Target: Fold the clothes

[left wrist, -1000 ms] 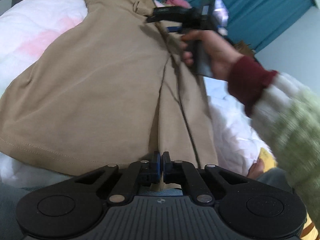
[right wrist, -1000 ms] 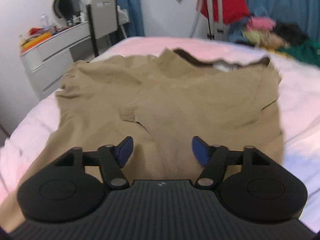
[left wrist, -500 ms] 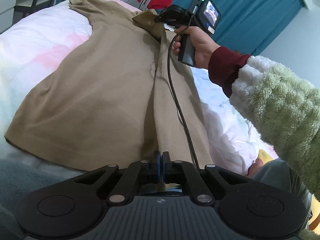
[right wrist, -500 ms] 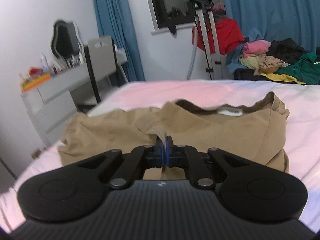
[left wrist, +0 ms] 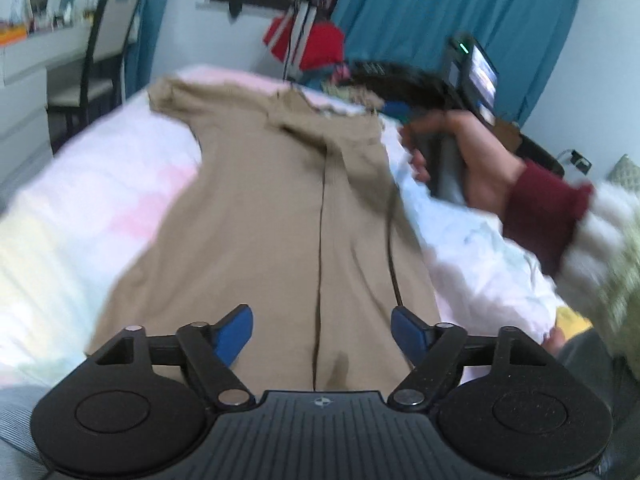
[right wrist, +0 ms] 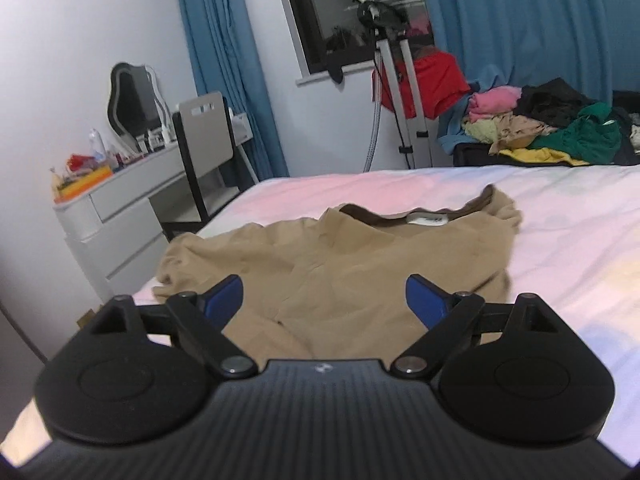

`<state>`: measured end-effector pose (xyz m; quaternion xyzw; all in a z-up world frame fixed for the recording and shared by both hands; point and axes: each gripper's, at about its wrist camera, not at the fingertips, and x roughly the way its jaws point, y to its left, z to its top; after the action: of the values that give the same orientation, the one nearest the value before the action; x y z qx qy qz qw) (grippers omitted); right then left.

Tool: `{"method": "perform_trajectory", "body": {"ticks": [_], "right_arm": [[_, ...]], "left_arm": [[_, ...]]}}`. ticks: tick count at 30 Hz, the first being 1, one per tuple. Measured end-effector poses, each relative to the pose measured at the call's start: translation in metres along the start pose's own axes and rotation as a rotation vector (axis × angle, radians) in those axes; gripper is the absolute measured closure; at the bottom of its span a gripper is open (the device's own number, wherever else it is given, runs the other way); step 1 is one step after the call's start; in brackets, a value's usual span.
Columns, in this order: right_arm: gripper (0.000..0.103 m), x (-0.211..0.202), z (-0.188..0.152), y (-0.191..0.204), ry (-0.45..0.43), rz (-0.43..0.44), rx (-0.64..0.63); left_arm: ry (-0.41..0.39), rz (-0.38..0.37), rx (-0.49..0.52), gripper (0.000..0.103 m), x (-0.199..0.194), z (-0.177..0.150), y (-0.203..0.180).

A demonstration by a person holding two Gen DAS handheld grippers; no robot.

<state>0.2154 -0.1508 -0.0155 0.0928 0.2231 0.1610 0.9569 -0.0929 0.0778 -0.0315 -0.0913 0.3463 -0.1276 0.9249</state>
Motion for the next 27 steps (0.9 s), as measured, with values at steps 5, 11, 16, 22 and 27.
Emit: {"method": "perform_trajectory", "body": {"ticks": [5,11,16,22,27], "right_arm": [[0.013,-0.064,-0.003,0.004,-0.049,-0.024,-0.012],[0.013,-0.148,-0.011,0.01,-0.107,-0.054,0.01],[0.013,-0.201,-0.026,0.013,-0.176,-0.07,0.02],[0.013,-0.228,-0.041,0.0,-0.278,-0.087,0.071],[0.013,-0.222,-0.052,-0.012,-0.292,-0.097,0.073]], "left_arm": [[-0.098,0.04,0.015,0.02,-0.017,0.018,-0.014],[-0.192,0.058,0.017,0.02,-0.016,0.049,-0.034],[-0.251,0.064,0.038,0.019,-0.007,0.08,-0.047],[-0.296,0.077,0.055,0.014,0.01,0.107,-0.057],[-0.307,0.069,0.057,0.002,0.038,0.116,-0.062]]}}
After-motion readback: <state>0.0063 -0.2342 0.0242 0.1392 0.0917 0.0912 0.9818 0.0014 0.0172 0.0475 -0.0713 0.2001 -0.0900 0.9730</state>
